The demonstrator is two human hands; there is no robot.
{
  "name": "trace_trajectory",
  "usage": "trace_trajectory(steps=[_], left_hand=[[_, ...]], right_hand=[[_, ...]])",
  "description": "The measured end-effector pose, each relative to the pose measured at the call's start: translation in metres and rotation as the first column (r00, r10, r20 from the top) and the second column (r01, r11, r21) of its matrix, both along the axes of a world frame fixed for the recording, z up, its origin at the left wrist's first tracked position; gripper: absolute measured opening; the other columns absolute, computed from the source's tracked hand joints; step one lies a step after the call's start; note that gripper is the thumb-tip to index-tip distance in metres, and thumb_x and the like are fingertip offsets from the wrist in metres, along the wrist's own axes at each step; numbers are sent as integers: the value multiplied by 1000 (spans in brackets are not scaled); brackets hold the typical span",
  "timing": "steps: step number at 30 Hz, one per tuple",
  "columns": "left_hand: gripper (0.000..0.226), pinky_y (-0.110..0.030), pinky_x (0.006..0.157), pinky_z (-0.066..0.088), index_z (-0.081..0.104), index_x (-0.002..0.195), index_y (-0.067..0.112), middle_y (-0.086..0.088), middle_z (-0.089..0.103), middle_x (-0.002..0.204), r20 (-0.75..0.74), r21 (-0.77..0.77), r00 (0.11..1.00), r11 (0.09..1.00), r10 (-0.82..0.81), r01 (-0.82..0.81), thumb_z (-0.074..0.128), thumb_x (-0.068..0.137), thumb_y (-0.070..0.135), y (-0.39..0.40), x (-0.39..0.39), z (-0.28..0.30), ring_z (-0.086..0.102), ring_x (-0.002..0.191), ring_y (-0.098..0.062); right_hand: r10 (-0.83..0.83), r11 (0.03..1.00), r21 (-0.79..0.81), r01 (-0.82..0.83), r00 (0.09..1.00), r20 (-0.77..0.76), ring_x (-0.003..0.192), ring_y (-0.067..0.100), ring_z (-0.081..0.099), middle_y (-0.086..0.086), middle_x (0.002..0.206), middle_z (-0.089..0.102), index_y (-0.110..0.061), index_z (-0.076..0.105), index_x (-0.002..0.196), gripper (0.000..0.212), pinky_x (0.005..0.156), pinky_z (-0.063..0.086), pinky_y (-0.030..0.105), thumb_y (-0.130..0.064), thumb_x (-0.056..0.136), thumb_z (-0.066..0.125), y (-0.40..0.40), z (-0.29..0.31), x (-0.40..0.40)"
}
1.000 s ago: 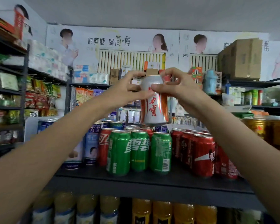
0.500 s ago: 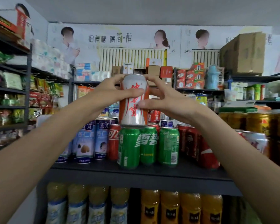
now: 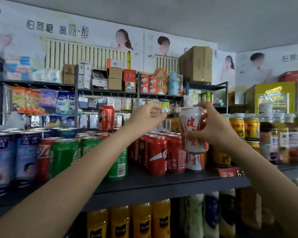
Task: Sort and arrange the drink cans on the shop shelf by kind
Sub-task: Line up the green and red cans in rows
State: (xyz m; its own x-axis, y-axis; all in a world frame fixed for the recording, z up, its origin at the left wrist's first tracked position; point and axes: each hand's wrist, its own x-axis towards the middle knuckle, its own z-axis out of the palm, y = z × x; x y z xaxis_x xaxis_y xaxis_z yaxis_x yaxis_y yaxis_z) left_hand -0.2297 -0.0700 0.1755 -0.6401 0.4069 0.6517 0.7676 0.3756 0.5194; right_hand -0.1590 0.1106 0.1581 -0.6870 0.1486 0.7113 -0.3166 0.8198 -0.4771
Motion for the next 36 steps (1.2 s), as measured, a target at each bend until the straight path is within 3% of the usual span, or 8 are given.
trace_trajectory(steps=[4, 6, 11, 15, 20, 23, 33, 36], left_hand=[[32, -22, 96, 40, 54, 123, 12, -1, 58, 124, -105, -171, 982, 969, 159, -175, 51, 93, 22, 22, -16, -25, 55, 111, -14], [34, -31, 103, 38, 53, 125, 15, -1, 61, 120, -209, -248, 954, 932, 213, -263, 50, 94, 27, 36, -21, -34, 58, 108, -18], [36, -34, 111, 16, 52, 126, 21, 5, 61, 119, -366, -343, 896, 858, 252, -381, 46, 94, 36, 64, -34, -43, 51, 114, -16], [25, -38, 110, 24, 59, 114, 22, 9, 61, 115, -359, -302, 899, 880, 252, -367, 49, 93, 32, 71, -41, -50, 54, 109, -12], [4, -30, 92, 42, 61, 86, 20, 15, 54, 84, -359, -204, 908, 932, 215, -301, 58, 88, 22, 63, -48, -46, 52, 84, -6], [6, -18, 79, 40, 59, 83, 19, 12, 55, 84, -310, -256, 938, 936, 157, -242, 58, 89, 19, 58, -47, -40, 51, 80, -4], [7, -8, 62, 33, 55, 83, 19, 14, 51, 81, -317, -329, 939, 914, 132, -239, 55, 91, 18, 52, -43, -35, 49, 79, -4], [7, -6, 62, 35, 55, 84, 18, 10, 54, 83, -325, -343, 938, 910, 118, -233, 54, 91, 15, 48, -43, -34, 51, 80, -7]], right_hand=[[-198, 980, 50, 193, 974, 114, 66, 7, 58, -8, 79, 53, -21, 36, 125, 82, 54, 50, 24, -24, 60, 86, 43, -30, -4], [-190, 982, 27, 188, 969, 156, 68, 7, 60, -7, 80, 57, -22, 36, 121, 78, 58, 54, 27, -23, 60, 86, 55, -45, -10], [-120, 992, -25, 127, 973, 197, 72, 14, 63, -2, 80, 61, -26, 35, 114, 72, 68, 57, 39, -18, 62, 84, 70, -62, -26], [-113, 994, 37, 108, 972, 206, 70, 10, 61, -4, 80, 60, -27, 32, 112, 72, 64, 56, 32, -25, 63, 84, 73, -61, -27], [-107, 993, 64, 96, 970, 220, 73, 10, 63, -4, 87, 60, -26, 31, 113, 73, 63, 57, 28, -28, 63, 84, 76, -61, -30], [-109, 993, 75, 94, 969, 224, 74, 11, 64, -4, 87, 61, -26, 31, 112, 72, 64, 58, 29, -29, 63, 84, 77, -60, -31], [-169, 981, 126, 146, 967, 193, 84, 15, 61, -3, 96, 57, -31, 25, 108, 72, 69, 55, 29, -39, 63, 81, 67, -65, -31], [-136, 985, 131, 111, 969, 204, 87, 16, 61, -3, 99, 57, -30, 27, 115, 76, 72, 56, 30, -42, 63, 81, 56, -65, -34]])
